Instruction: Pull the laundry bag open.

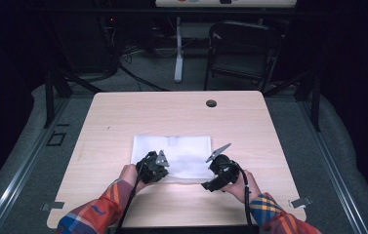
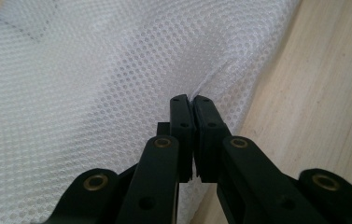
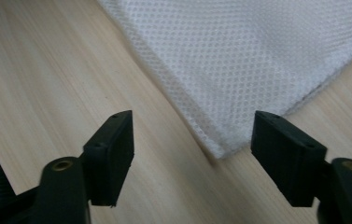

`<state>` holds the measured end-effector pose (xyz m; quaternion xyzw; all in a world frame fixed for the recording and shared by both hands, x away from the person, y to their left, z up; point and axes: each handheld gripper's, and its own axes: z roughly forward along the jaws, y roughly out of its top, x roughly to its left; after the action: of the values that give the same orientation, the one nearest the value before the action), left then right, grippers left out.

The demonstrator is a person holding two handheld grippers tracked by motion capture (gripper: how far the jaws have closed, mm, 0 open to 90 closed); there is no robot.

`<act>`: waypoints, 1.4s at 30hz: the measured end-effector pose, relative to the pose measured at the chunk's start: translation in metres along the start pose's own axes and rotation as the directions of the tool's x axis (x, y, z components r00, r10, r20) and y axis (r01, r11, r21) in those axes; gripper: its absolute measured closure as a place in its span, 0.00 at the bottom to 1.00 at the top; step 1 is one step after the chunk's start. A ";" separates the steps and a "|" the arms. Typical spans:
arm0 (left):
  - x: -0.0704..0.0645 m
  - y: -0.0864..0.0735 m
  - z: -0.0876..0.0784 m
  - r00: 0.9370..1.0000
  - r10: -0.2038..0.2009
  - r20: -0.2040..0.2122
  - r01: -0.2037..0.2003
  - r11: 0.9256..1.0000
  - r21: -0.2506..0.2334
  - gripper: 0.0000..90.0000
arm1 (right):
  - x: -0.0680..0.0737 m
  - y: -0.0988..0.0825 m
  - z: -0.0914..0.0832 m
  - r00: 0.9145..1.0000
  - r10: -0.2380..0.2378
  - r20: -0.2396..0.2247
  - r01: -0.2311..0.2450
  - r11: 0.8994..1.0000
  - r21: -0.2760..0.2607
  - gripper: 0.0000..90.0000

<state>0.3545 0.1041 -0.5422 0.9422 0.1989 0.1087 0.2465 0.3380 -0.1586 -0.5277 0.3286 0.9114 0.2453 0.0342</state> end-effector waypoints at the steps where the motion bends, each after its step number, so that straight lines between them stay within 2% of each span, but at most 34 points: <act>1: 0.000 0.001 -0.001 1.000 0.001 -0.012 -0.002 1.000 -0.009 0.97 | 0.001 0.000 0.000 1.000 -0.001 -0.008 0.001 1.000 -0.007 0.42; 3: 0.000 0.001 -0.004 1.000 0.000 -0.016 0.000 1.000 -0.019 0.97 | 0.003 0.001 0.000 1.000 -0.025 -0.013 0.025 1.000 -0.006 0.50; 6: 0.001 0.002 -0.006 1.000 -0.003 -0.026 0.003 1.000 -0.031 0.97 | 0.008 0.003 -0.001 0.999 -0.043 -0.013 0.042 0.999 -0.017 0.67; 8: 0.001 0.003 -0.007 1.000 -0.004 -0.030 0.003 0.999 -0.038 0.97 | 0.011 0.004 0.000 0.998 -0.061 -0.029 0.060 0.998 -0.029 0.80; 11: 0.001 0.005 -0.010 0.999 -0.009 -0.036 0.007 0.998 -0.055 0.97 | 0.016 0.006 0.003 0.996 -0.087 -0.027 0.086 0.996 -0.029 0.91; 14: 0.000 0.007 -0.012 0.999 -0.011 -0.041 0.008 0.997 -0.074 0.97 | 0.022 0.009 0.010 0.994 -0.112 -0.012 0.111 0.993 -0.027 0.98; 15: 0.000 0.007 -0.013 0.999 -0.007 -0.045 0.003 0.997 -0.075 0.97 | 0.024 0.010 0.012 0.992 -0.123 0.002 0.123 0.992 -0.016 0.99; 23: 0.000 0.011 -0.013 0.999 0.011 -0.035 -0.013 0.996 -0.084 0.97 | 0.025 0.018 0.030 0.985 -0.157 0.074 0.160 0.986 -0.047 1.00; 27: -0.001 0.013 -0.011 1.000 0.021 -0.023 -0.022 0.997 -0.078 0.97 | 0.022 0.018 0.034 0.984 -0.142 0.107 0.150 0.986 -0.067 1.00; 29: -0.002 0.014 -0.010 1.000 0.024 -0.019 -0.025 0.996 -0.081 0.97 | 0.018 0.018 0.037 0.983 -0.143 0.119 0.150 0.987 -0.060 1.00; 31: -0.002 0.015 -0.010 0.999 0.027 -0.019 -0.028 0.997 -0.079 0.97 | 0.015 0.017 0.040 0.984 -0.129 0.121 0.137 0.989 -0.059 1.00; 36: -0.002 0.016 -0.010 0.999 0.030 -0.015 -0.031 0.996 -0.080 0.97 | 0.009 0.016 0.047 0.982 -0.128 0.138 0.134 0.990 -0.036 1.00; 39: -0.002 0.016 -0.010 1.000 0.025 -0.014 -0.026 0.996 -0.080 0.97 | 0.009 0.017 0.047 0.982 -0.128 0.142 0.134 0.990 -0.036 1.00; 42: -0.002 0.016 -0.011 1.000 0.014 -0.014 -0.015 0.997 -0.080 0.97 | 0.010 0.016 0.048 0.985 -0.110 0.135 0.117 0.992 -0.050 1.00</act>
<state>0.3550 0.0947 -0.5250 0.9323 0.1892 0.1247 0.2819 0.3503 -0.1220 -0.5614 0.2905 0.9169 0.2471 0.1179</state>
